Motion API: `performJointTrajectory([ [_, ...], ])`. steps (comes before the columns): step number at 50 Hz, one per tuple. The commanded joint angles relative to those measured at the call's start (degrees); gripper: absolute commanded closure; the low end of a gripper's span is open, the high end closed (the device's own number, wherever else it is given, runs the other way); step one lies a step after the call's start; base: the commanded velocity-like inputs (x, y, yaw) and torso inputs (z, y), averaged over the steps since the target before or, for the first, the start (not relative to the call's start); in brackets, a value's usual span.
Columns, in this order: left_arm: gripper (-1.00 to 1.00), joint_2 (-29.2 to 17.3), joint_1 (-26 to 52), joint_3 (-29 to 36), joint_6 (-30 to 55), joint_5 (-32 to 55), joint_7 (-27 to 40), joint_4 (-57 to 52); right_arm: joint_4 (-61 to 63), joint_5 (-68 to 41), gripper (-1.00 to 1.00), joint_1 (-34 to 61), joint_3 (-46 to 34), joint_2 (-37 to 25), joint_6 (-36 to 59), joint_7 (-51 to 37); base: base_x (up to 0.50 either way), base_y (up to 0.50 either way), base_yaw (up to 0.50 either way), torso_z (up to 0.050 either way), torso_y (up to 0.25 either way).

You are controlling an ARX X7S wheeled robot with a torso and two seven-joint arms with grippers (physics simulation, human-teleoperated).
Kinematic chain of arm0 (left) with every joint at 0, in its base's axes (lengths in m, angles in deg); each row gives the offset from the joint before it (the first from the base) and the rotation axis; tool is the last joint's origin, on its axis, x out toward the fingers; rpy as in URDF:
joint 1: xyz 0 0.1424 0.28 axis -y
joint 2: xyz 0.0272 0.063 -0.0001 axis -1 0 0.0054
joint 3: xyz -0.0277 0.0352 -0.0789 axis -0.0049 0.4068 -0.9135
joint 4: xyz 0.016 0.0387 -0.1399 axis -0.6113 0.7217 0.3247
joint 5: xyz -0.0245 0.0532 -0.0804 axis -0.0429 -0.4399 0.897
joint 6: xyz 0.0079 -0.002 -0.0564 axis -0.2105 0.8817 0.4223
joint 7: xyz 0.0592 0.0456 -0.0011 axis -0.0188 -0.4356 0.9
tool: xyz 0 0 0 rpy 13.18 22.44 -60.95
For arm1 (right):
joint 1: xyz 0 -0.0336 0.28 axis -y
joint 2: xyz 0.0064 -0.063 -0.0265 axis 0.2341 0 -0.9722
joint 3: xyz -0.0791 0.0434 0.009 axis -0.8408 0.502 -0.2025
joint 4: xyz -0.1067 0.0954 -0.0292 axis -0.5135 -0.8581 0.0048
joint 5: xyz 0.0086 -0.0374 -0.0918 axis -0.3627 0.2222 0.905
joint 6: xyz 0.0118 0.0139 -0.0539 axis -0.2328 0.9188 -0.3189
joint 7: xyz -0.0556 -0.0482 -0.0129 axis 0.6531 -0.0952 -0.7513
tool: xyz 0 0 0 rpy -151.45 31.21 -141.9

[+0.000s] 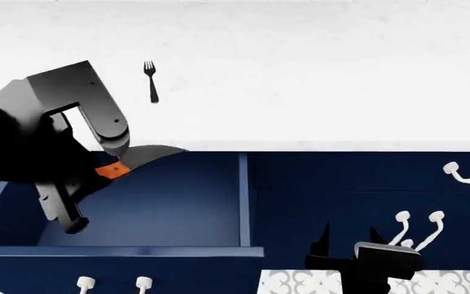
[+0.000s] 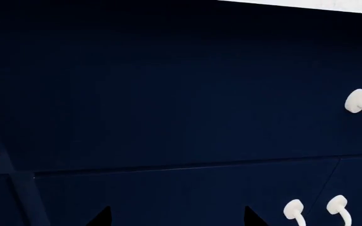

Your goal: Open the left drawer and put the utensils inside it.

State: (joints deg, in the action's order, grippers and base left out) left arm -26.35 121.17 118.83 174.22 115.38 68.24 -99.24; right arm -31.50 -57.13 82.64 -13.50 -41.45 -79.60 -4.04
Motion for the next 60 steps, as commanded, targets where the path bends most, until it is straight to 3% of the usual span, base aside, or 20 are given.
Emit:
performJointTrajectory([
  [1, 1.0, 3.4, -0.9, 6.2, -2.0, -16.4, -15.8, 3.6, 0.5, 0.0, -1.0, -0.3, -0.2, -0.1, -0.1, -0.2, 0.0, 0.0, 0.0, 0.0, 0.0],
  [31, 1.0, 6.4, -7.2, 10.7, -6.5, -19.3, -17.6, 6.7, 0.4, -0.5, -1.0, -0.2, -0.9, -0.6, -0.3, -0.8, 0.0, 0.0, 0.0, 0.0, 0.0],
  [39, 1.0, 5.6, -10.6, 9.9, -7.9, -18.7, -13.6, 8.8, 0.4, -0.7, -1.0, -0.2, -1.1, -0.7, -0.3, -0.9, 0.0, 0.0, 0.0, 0.0, 0.002],
  [47, 1.0, 4.2, -14.8, 5.8, -9.1, -14.3, -4.3, 12.5, 0.4, -0.8, -1.0, -0.2, -1.3, -0.8, -0.4, -1.0, 0.0, 0.0, 0.0, 0.0, 0.0],
  [60, 1.0, 3.1, -20.4, 4.1, -10.9, -10.2, 2.7, 15.9, 0.4, -1.0, -1.0, -0.2, -1.6, -1.0, -0.4, -1.2, 0.0, 0.0, 0.0, 0.0, 0.0],
])
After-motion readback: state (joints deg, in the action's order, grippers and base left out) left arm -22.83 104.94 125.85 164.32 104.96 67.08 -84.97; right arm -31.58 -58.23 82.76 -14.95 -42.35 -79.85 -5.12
